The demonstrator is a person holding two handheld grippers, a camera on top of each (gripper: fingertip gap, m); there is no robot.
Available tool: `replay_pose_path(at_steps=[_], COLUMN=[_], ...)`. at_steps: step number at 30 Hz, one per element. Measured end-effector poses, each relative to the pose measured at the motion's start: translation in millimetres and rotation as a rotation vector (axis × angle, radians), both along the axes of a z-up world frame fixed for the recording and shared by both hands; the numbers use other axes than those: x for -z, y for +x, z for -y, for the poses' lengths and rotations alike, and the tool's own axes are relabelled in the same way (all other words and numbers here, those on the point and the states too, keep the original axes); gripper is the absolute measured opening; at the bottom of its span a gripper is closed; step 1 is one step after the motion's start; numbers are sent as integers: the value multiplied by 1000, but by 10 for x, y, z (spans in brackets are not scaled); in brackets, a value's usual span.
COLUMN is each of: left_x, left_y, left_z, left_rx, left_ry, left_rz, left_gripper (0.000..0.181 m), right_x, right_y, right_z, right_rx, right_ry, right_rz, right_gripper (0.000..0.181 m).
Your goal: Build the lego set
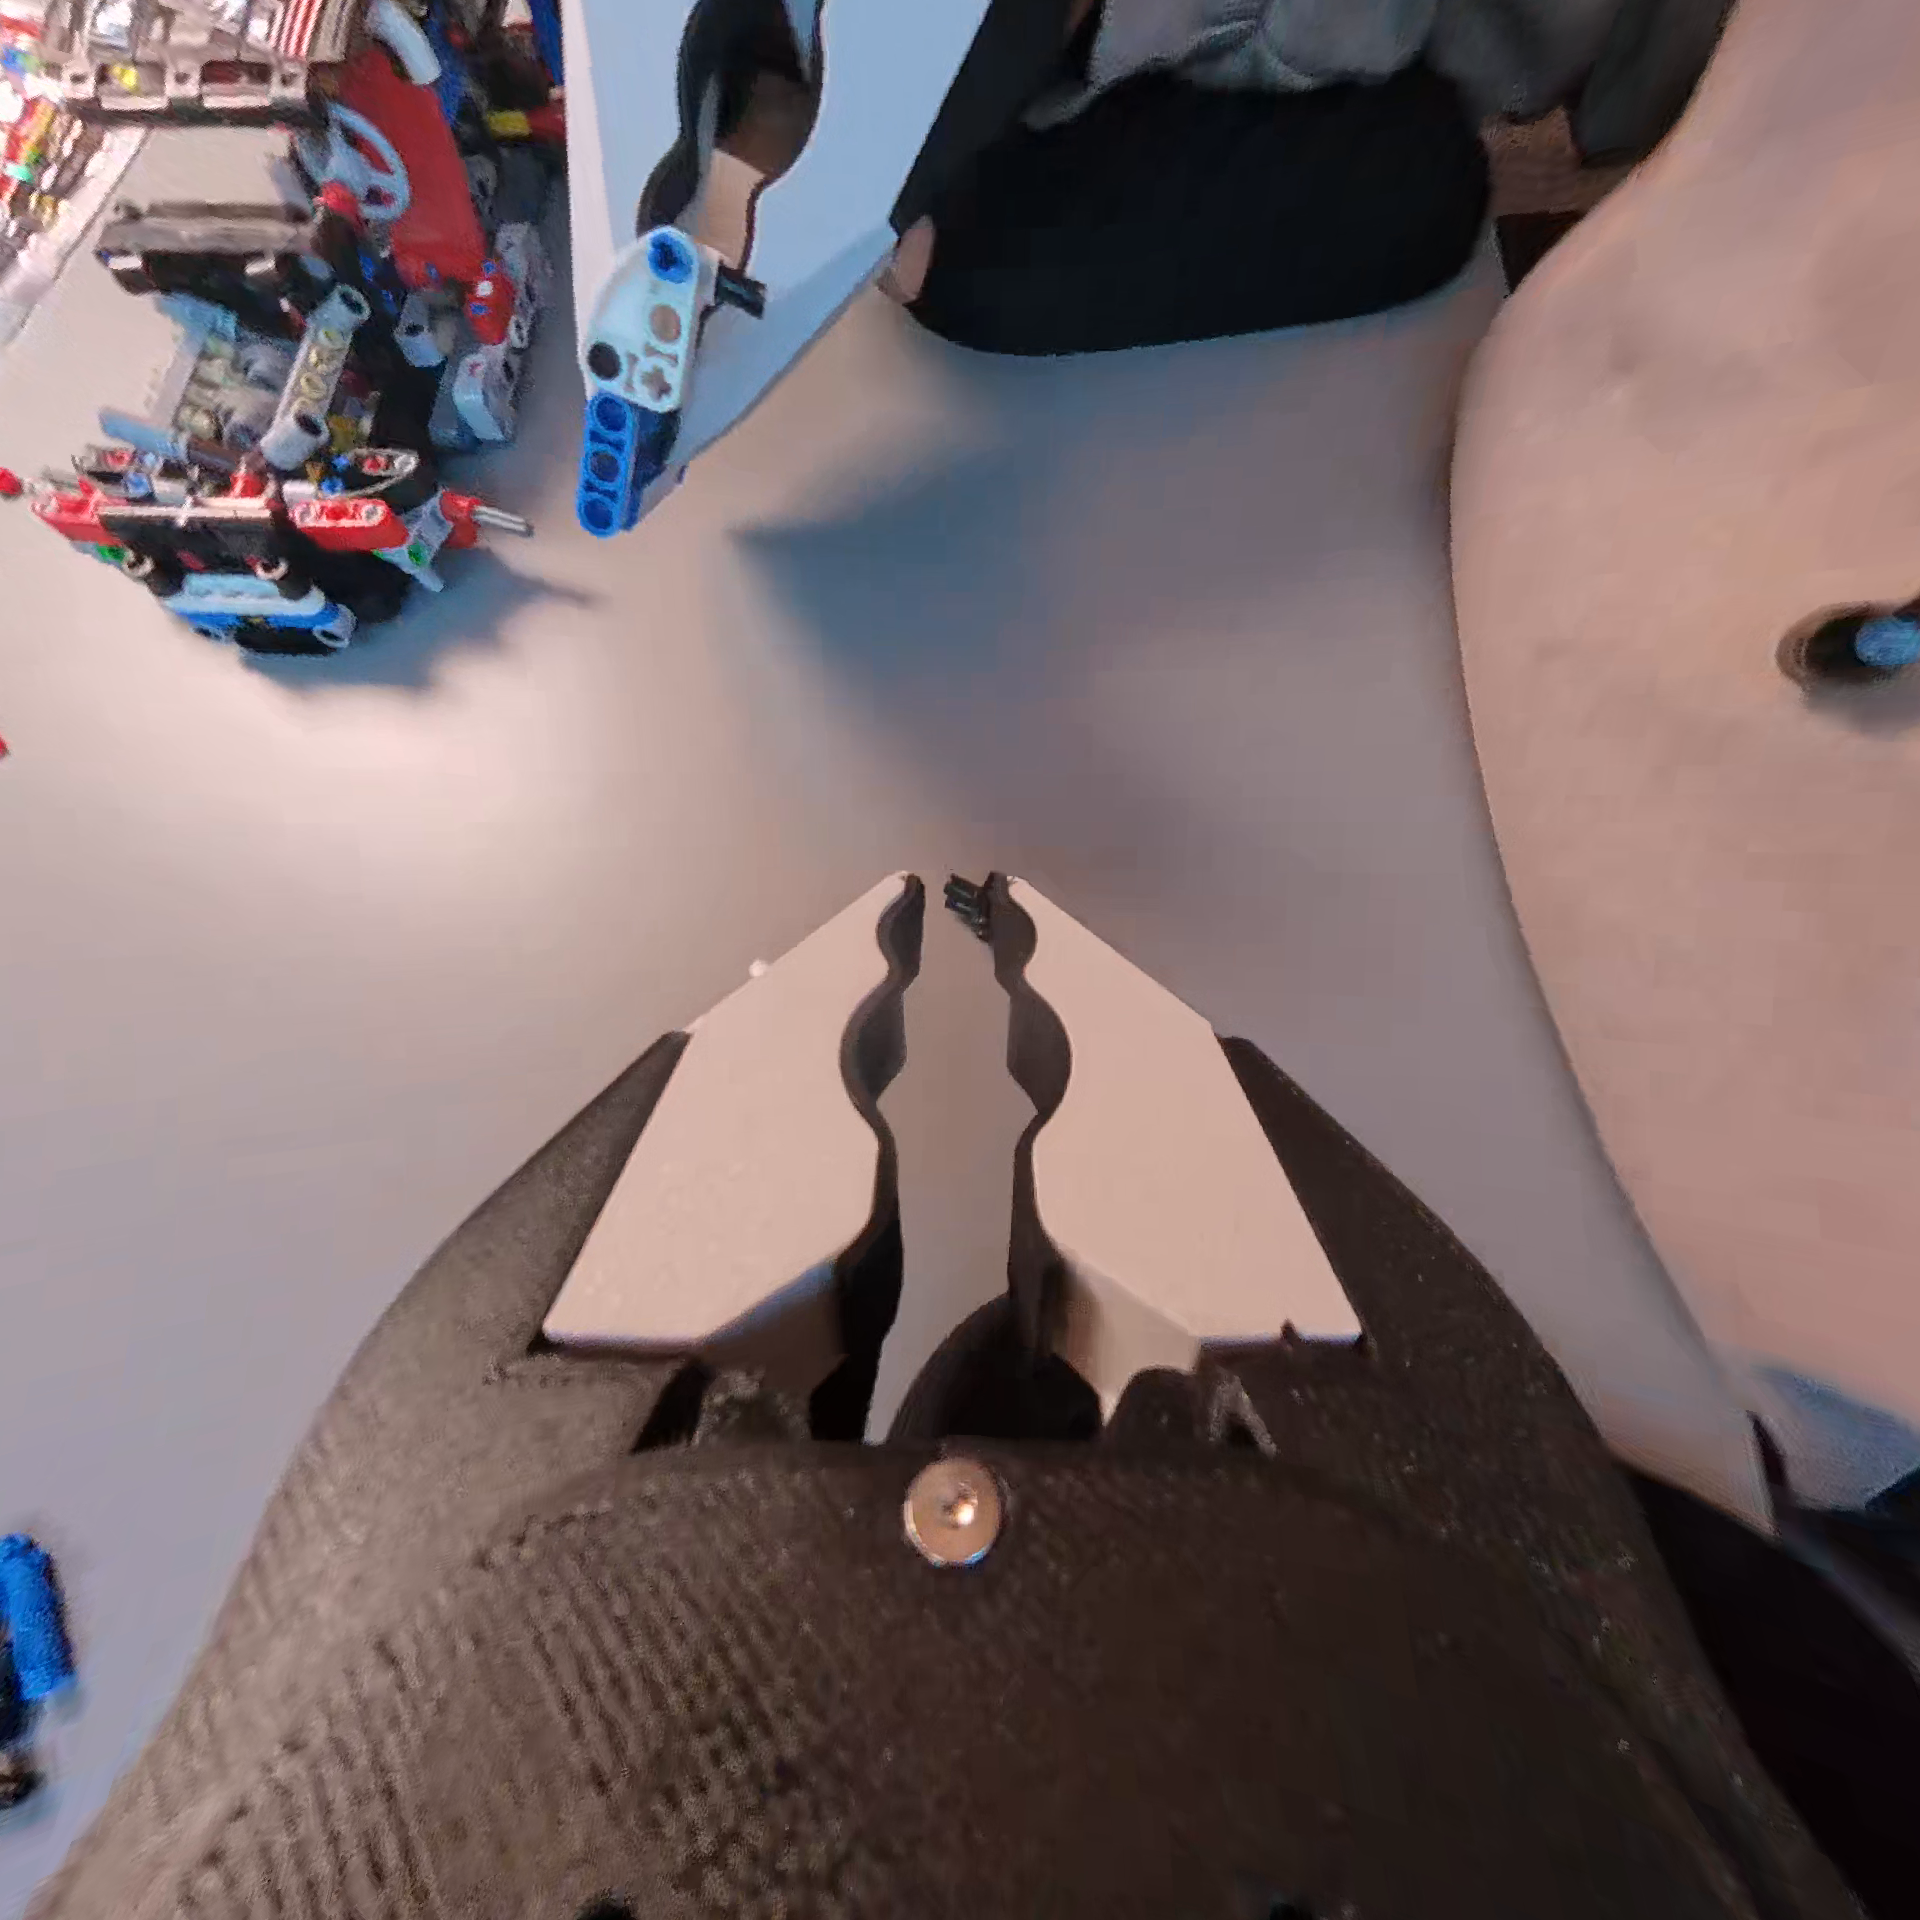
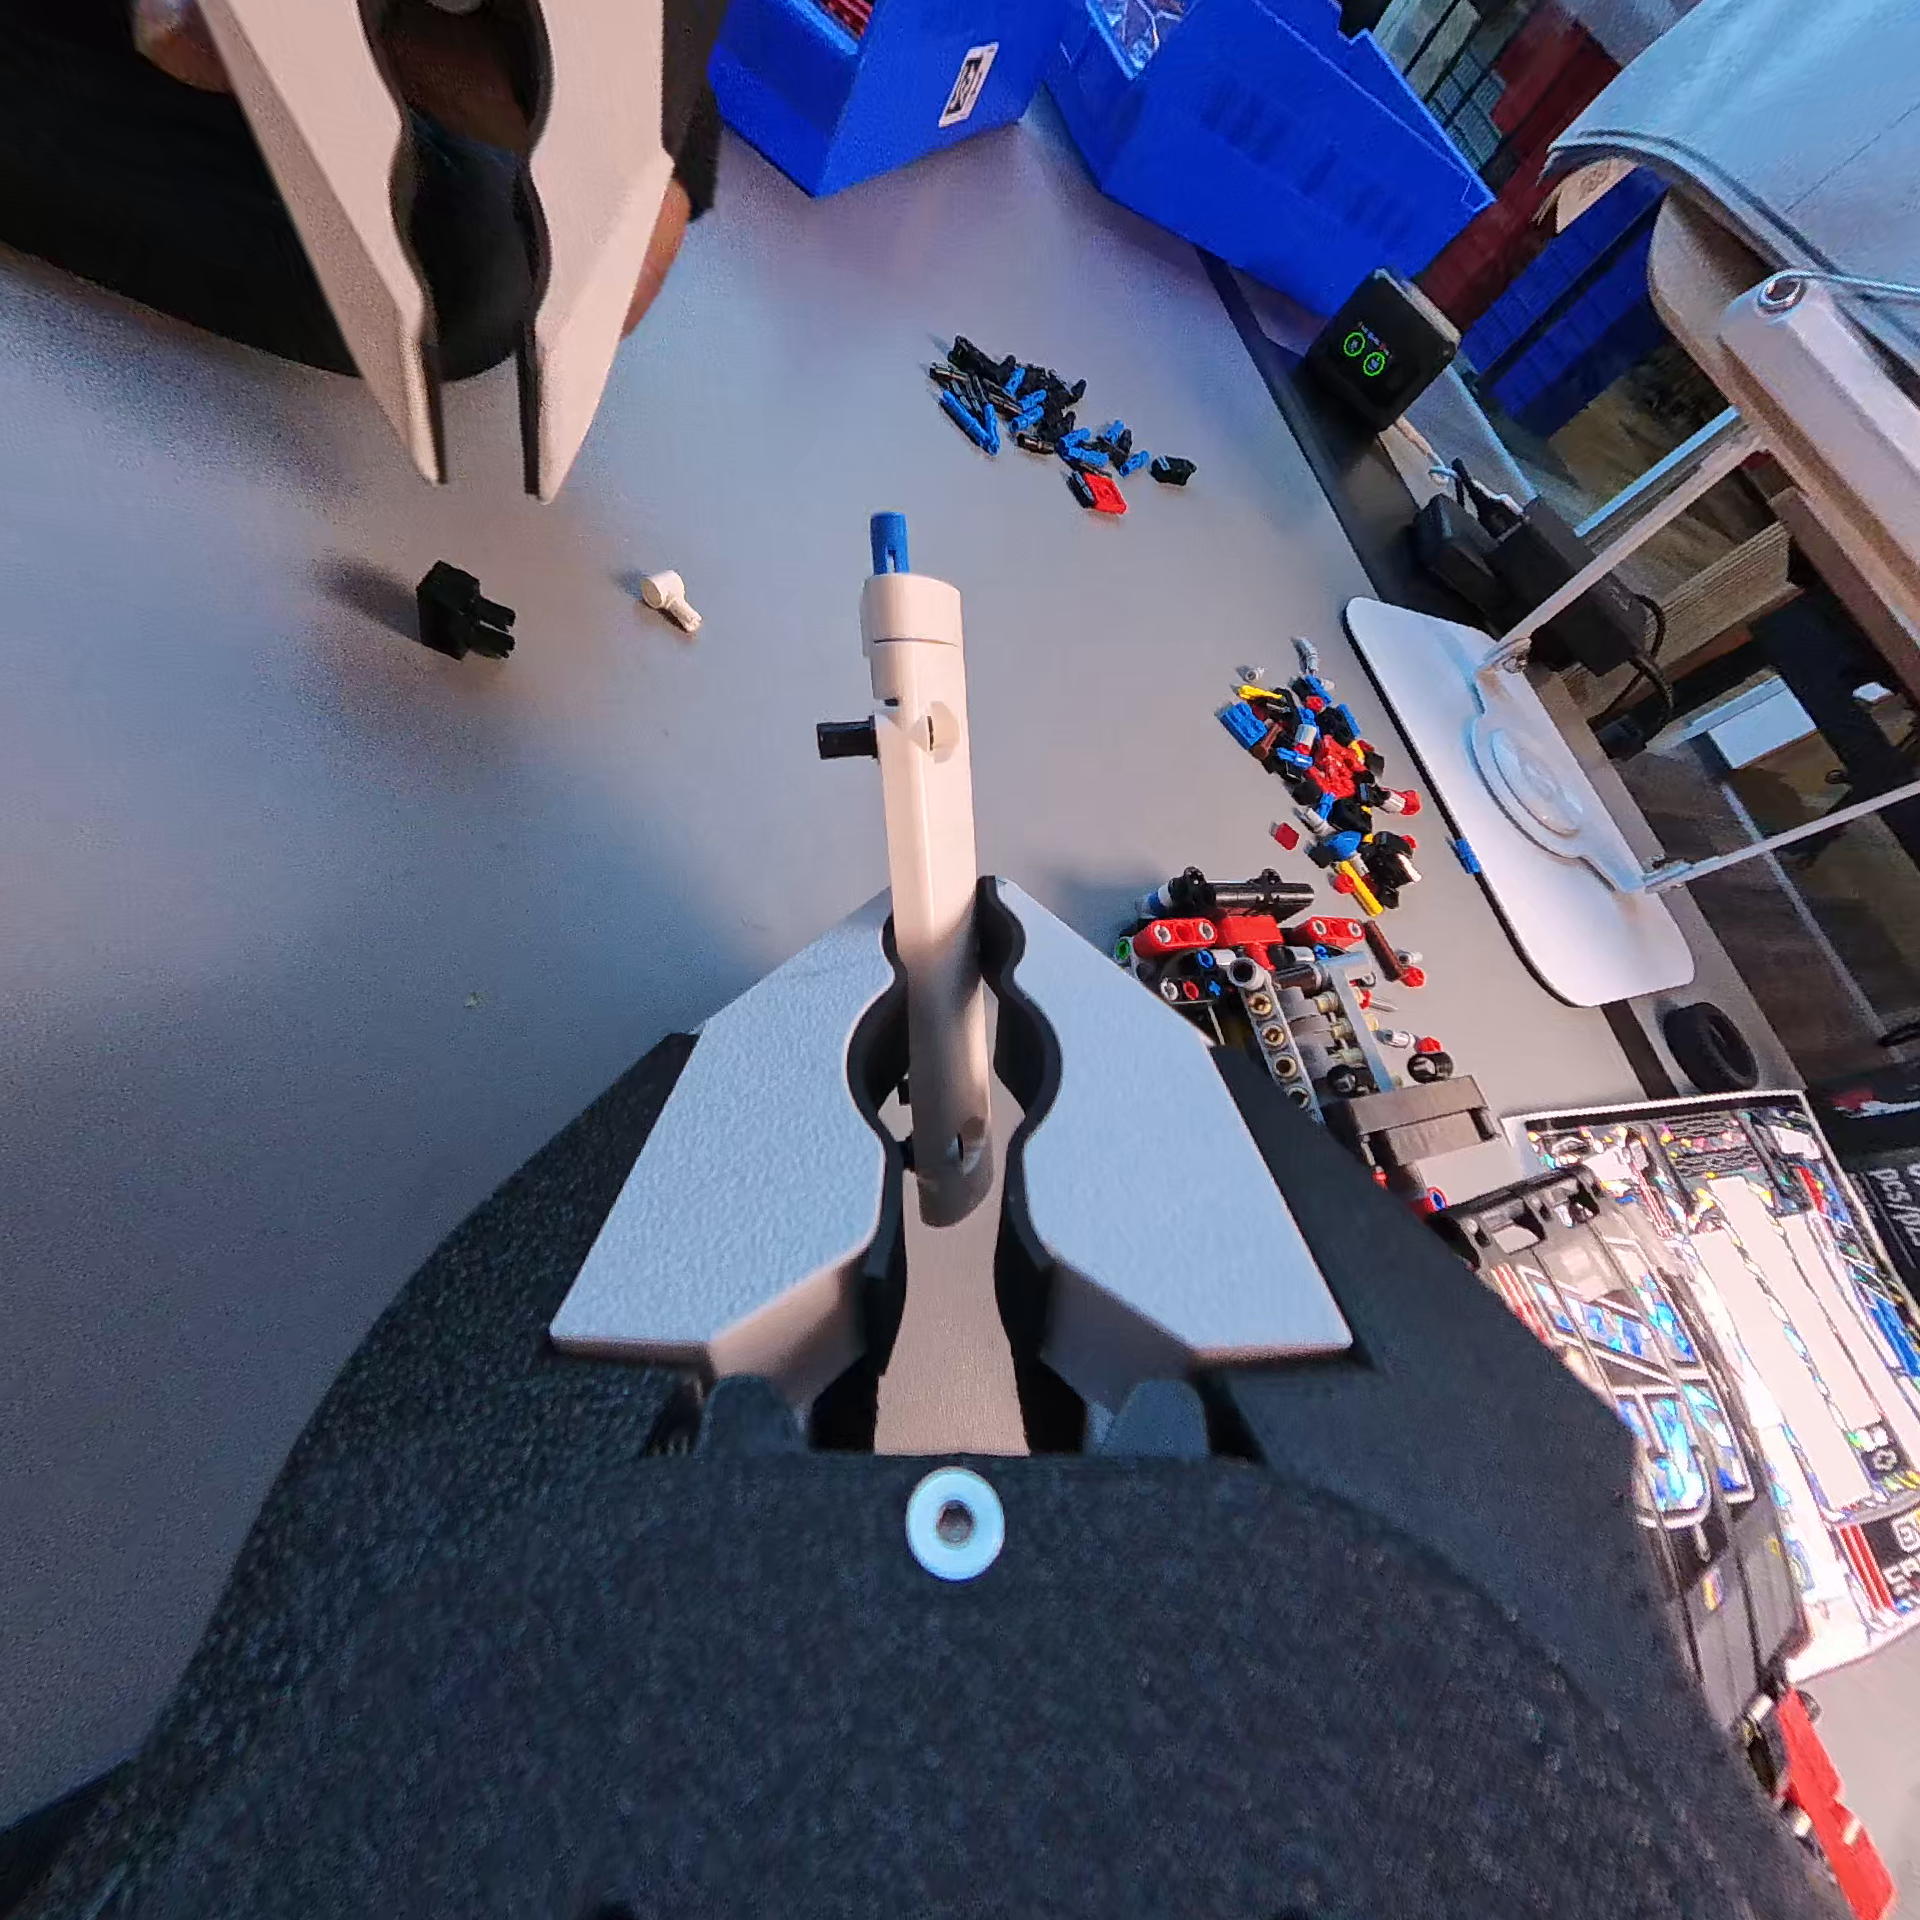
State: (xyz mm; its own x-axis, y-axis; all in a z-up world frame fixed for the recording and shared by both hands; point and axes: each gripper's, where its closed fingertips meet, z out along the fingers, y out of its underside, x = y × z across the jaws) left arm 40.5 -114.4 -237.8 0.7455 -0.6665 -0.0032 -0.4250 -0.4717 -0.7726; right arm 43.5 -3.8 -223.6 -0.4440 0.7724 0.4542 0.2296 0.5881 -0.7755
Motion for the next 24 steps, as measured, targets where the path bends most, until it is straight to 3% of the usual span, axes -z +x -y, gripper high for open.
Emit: replay_pose_path(at_steps=[3,6,12,19,24], left_x=[46,156,182,180,183], left_y=[81,56,14,-199,-397], left_z=[-29,-33,-69,-74,0], left_rx=[-127,-185,-197,-198,-186], left_ry=[-78,-115,-170,-299,-324], left_rz=[56,2,5,192,202], left_gripper=[20,18,1,0,0], right_x=[-5,-8,-18,-14,-1], right_y=[3,20,41,55,52], right_z=[-12,-17,-23,-40,-58], right_rx=[8,12,18,22,28], right_ry=[7,9,13,7,4], right_rz=[-3,-5,-12,-11,-8], right_gripper=[7,7,7,8,8])
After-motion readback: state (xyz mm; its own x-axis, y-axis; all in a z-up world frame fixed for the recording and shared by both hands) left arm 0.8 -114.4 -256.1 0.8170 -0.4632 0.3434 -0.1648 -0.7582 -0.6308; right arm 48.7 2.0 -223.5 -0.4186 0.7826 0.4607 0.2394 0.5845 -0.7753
